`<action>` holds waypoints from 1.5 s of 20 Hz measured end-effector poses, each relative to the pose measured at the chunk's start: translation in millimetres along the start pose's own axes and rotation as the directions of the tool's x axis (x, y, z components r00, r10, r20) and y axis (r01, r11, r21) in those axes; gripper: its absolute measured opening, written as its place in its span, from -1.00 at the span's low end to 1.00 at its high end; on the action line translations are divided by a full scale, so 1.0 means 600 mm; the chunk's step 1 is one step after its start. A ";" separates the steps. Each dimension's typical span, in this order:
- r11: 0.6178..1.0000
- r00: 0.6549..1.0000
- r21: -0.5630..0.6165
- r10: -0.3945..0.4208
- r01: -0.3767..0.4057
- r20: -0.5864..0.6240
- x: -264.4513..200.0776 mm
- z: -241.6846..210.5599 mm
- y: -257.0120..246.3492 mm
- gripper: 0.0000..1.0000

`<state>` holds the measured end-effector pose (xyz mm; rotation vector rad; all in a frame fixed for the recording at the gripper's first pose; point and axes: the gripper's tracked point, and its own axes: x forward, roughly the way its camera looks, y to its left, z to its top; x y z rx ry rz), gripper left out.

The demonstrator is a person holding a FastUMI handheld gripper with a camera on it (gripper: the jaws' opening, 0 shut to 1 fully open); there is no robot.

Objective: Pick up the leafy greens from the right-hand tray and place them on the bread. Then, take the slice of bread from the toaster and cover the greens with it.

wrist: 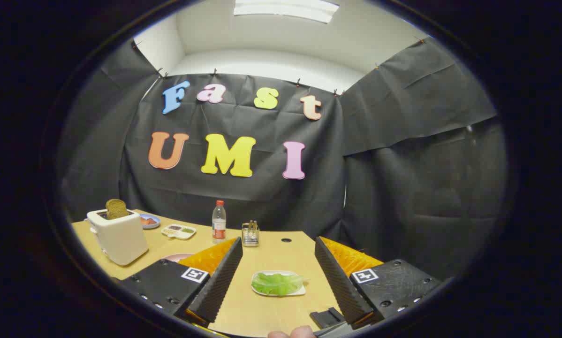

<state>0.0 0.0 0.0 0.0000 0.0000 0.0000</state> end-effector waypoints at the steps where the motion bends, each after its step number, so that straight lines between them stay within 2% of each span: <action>1: 1.000 1.000 -0.001 0.004 -0.004 -0.002 0.000 0.000 0.004 0.90; 17: 0.999 1.000 -0.032 0.020 -0.020 -0.009 0.008 0.003 0.024 0.90; 24: 1.000 0.999 -0.007 0.029 -0.029 -0.043 0.023 -0.012 0.026 0.90; 30: 0.999 0.993 0.042 0.022 -0.018 -0.118 0.061 -0.042 -0.001 0.90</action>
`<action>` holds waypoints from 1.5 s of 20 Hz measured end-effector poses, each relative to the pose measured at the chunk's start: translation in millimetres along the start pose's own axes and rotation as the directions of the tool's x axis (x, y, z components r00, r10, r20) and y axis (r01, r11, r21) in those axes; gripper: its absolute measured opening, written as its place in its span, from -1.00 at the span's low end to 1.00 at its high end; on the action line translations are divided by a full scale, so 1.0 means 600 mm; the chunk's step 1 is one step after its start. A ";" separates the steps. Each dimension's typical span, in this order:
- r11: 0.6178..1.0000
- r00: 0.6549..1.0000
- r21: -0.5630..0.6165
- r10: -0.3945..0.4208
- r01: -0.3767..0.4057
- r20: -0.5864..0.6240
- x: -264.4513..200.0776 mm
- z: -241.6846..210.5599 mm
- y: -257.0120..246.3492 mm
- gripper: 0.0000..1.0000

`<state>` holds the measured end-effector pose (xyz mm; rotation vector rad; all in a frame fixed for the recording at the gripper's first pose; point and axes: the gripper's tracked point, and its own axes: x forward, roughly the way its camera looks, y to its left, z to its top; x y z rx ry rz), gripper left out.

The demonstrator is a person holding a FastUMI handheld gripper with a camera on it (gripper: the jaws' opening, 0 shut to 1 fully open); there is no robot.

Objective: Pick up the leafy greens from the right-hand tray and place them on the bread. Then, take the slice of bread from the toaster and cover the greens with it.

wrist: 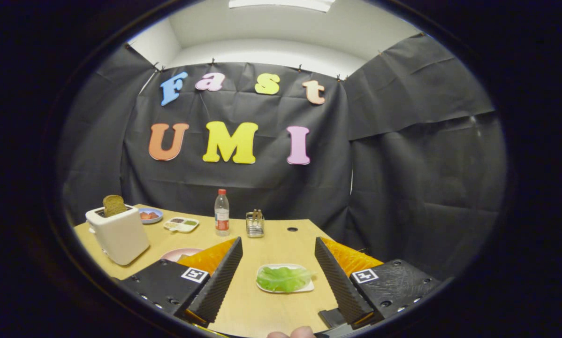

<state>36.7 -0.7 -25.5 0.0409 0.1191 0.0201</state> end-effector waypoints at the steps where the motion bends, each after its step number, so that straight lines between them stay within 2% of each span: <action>1: 1.000 1.000 0.013 0.003 -0.003 -0.019 0.011 -0.006 -0.005 0.90; 4: 0.997 0.993 0.072 0.020 -0.012 -0.115 0.053 -0.043 -0.019 0.90; 7: 0.980 0.973 0.199 0.054 -0.008 -0.225 0.102 -0.080 -0.034 0.90; 12: 0.925 0.923 0.367 0.053 0.098 -0.380 0.187 -0.163 -0.077 0.92; 19: 0.867 0.858 0.443 0.038 0.226 -0.513 0.261 -0.247 -0.114 0.92; 23: 0.792 0.819 0.535 0.078 0.295 -0.568 0.293 -0.280 -0.126 0.92; 24: 0.771 0.819 0.558 0.085 0.307 -0.568 0.305 -0.290 -0.126 0.73; 26: 0.744 0.817 0.587 0.098 0.319 -0.568 0.313 -0.296 -0.126 0.69; 30: 0.736 0.809 0.587 0.090 0.339 -0.581 0.322 -0.306 -0.137 -0.06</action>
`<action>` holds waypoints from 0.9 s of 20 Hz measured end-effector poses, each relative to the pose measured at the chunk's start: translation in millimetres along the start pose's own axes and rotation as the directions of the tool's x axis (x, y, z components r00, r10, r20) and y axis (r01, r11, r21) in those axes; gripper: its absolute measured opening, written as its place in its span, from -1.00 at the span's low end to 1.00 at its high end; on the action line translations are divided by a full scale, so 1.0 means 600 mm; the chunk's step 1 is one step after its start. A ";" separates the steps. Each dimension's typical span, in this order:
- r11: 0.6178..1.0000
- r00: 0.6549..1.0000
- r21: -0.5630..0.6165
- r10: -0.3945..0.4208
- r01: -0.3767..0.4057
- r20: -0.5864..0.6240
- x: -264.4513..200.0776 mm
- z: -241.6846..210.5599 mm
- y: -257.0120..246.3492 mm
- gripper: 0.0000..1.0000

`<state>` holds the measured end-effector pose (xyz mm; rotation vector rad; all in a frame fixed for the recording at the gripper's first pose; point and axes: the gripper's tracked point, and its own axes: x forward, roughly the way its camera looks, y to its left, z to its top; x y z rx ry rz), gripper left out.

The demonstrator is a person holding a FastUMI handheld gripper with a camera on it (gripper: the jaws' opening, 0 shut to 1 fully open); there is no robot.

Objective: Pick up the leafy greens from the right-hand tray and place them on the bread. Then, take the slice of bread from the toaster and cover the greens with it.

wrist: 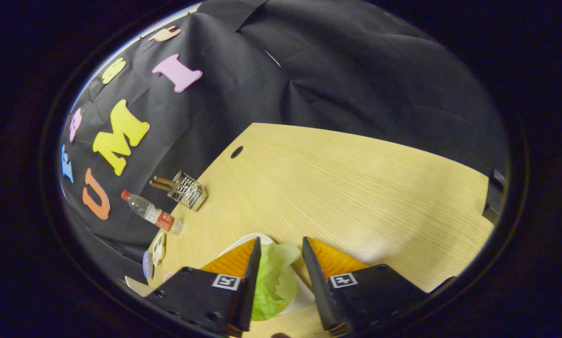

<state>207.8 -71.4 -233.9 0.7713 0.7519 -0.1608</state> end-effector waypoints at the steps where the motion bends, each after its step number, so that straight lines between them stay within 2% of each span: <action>1: 1.000 1.000 0.003 -0.007 0.007 -0.014 0.001 -0.003 -0.002 -0.24; 3: 1.000 1.000 0.019 0.004 -0.004 -0.008 -0.002 0.002 0.000 -0.64; 6: 0.999 0.999 -0.014 0.032 -0.032 0.010 -0.008 0.008 0.010 -1.00; 12: 0.991 0.990 -0.042 0.127 -0.124 0.064 -0.056 0.028 0.070 -1.00; 18: 0.969 0.965 -0.048 0.244 -0.240 0.100 -0.124 0.025 0.156 -0.99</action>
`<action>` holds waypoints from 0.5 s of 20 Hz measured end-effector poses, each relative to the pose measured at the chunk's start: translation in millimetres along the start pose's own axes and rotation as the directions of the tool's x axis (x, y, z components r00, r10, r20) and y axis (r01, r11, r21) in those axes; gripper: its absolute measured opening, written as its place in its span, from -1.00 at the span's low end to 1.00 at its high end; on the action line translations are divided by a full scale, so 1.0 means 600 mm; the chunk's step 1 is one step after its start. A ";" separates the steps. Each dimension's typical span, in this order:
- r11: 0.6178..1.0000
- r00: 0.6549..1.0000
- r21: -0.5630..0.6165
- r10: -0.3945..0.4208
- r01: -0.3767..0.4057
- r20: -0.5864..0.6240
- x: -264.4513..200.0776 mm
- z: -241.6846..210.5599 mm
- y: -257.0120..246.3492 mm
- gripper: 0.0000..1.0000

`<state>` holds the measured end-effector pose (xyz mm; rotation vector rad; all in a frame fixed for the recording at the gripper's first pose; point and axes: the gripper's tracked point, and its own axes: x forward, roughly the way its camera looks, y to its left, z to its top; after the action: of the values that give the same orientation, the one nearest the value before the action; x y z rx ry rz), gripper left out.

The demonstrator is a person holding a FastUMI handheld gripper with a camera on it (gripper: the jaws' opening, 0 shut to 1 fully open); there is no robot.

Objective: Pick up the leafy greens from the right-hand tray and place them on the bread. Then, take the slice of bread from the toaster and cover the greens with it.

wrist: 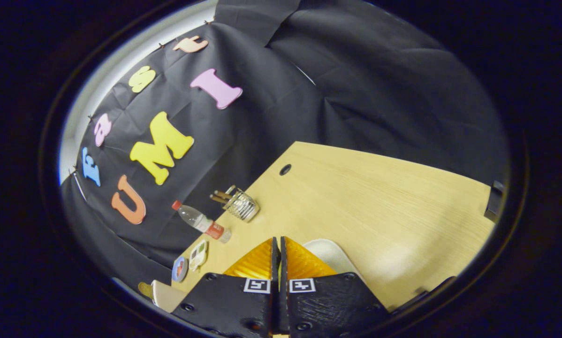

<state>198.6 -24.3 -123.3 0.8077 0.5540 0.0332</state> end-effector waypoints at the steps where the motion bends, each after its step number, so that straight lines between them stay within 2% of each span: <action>1: 1.000 1.000 -0.005 0.018 -0.018 0.003 -0.006 -0.002 0.018 -0.99; 5: 0.995 0.996 -0.056 0.083 -0.082 0.014 -0.034 -0.014 0.094 -1.00; 10: 0.980 0.984 -0.098 0.175 -0.176 -0.017 -0.050 -0.067 0.199 -1.00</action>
<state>174.8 79.0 -49.4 0.7582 0.4837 0.2245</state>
